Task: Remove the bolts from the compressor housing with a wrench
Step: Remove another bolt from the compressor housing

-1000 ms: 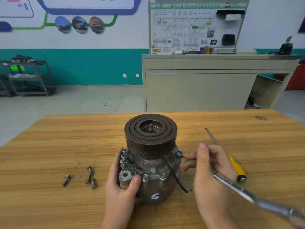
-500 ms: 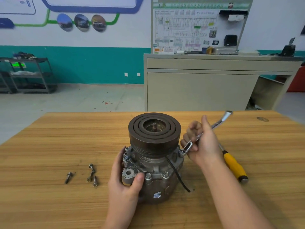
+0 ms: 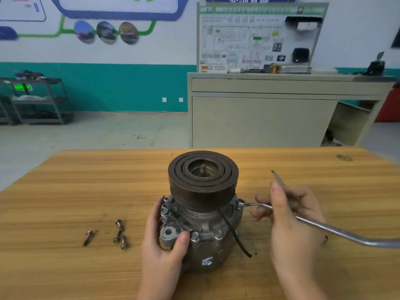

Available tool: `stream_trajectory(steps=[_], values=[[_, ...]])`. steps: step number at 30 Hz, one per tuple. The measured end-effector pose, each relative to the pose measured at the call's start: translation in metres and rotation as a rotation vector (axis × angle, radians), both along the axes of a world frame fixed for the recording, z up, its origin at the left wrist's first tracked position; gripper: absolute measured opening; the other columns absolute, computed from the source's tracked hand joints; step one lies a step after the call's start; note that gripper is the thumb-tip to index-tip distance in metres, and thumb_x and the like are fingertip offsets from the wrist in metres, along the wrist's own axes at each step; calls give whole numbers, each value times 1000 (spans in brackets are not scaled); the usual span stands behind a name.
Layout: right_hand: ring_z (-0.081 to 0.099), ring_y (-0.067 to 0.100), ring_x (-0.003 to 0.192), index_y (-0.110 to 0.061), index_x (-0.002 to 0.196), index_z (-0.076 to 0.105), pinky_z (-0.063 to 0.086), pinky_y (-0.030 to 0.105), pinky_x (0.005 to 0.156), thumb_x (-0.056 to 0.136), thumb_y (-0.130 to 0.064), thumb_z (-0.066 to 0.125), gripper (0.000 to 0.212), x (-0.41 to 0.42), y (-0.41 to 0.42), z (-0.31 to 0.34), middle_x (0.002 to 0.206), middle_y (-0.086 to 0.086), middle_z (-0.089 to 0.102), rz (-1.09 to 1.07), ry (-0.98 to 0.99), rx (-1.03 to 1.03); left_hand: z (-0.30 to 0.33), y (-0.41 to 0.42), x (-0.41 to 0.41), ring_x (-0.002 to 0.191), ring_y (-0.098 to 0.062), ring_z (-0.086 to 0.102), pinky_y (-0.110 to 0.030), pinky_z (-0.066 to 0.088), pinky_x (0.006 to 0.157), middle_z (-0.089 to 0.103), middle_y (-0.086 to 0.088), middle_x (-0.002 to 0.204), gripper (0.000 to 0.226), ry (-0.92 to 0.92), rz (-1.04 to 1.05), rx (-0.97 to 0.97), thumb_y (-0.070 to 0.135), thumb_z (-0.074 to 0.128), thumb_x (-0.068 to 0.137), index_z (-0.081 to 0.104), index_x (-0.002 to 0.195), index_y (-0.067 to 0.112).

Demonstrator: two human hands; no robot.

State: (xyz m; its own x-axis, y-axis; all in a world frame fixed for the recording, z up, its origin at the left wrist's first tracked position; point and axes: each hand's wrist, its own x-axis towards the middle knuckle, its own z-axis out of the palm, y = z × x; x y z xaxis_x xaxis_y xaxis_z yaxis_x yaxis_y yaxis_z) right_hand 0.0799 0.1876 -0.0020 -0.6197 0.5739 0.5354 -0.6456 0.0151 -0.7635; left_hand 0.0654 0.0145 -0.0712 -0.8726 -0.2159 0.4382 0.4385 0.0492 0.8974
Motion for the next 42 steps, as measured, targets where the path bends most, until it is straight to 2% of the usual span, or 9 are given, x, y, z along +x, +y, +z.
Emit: stream_trajectory(steps=[5,10,15,18,20,24,34,39,42], values=[[65,11,48,-39,80,62,51,18,47,79,-61,65,22,5,-11,-8,69,-5,70,-80,58,162,0,0,0,110,10,54,-1,41,81,55,33,121,75,13,-2,-5,52,64,59,44,130,37],[59,2,48,-40,76,57,42,10,45,93,-44,53,18,-3,-19,-16,68,-14,67,-229,86,278,-1,0,-1,111,13,52,0,41,82,53,38,120,72,-1,18,-19,56,62,60,41,127,45],[43,10,35,-23,58,57,27,17,38,90,-36,52,35,-39,12,0,44,-1,48,306,-154,-315,-1,0,-1,112,11,53,-3,42,84,54,34,123,72,20,9,-16,55,63,62,42,130,41],[32,9,29,-14,70,53,20,22,37,94,-38,51,34,-67,24,6,40,-3,42,623,-477,-411,-2,0,-1,113,9,53,-3,42,84,55,32,123,73,12,4,-25,57,63,62,41,130,42],[35,7,29,-14,72,54,24,17,31,87,-42,56,32,-71,26,9,43,-4,46,687,-478,-489,-2,-1,-1,114,6,53,-5,43,86,55,30,125,73,12,6,-24,56,63,62,41,130,42],[49,6,37,-16,70,58,40,15,35,74,-40,68,27,-52,34,13,55,0,59,537,-252,-615,-2,-1,-2,114,4,55,-8,44,88,56,27,125,75,33,-4,-12,55,65,62,43,131,37],[62,17,44,-31,69,63,50,23,43,78,-38,68,13,-2,-1,-1,65,8,70,71,-126,-189,-1,0,-1,113,10,52,-2,41,84,53,33,123,73,25,10,-22,57,62,62,42,130,41],[63,7,46,-43,81,57,47,12,45,89,-46,56,9,5,-23,-10,73,-9,71,-154,26,112,-1,0,0,111,11,53,-2,42,84,54,36,121,71,25,15,-15,56,62,61,42,128,42],[54,8,36,-42,77,55,40,11,39,91,-44,52,15,0,-21,-12,66,-6,67,-175,44,75,0,1,0,109,15,52,0,41,82,53,39,120,69,32,23,-15,55,62,62,42,127,43]])
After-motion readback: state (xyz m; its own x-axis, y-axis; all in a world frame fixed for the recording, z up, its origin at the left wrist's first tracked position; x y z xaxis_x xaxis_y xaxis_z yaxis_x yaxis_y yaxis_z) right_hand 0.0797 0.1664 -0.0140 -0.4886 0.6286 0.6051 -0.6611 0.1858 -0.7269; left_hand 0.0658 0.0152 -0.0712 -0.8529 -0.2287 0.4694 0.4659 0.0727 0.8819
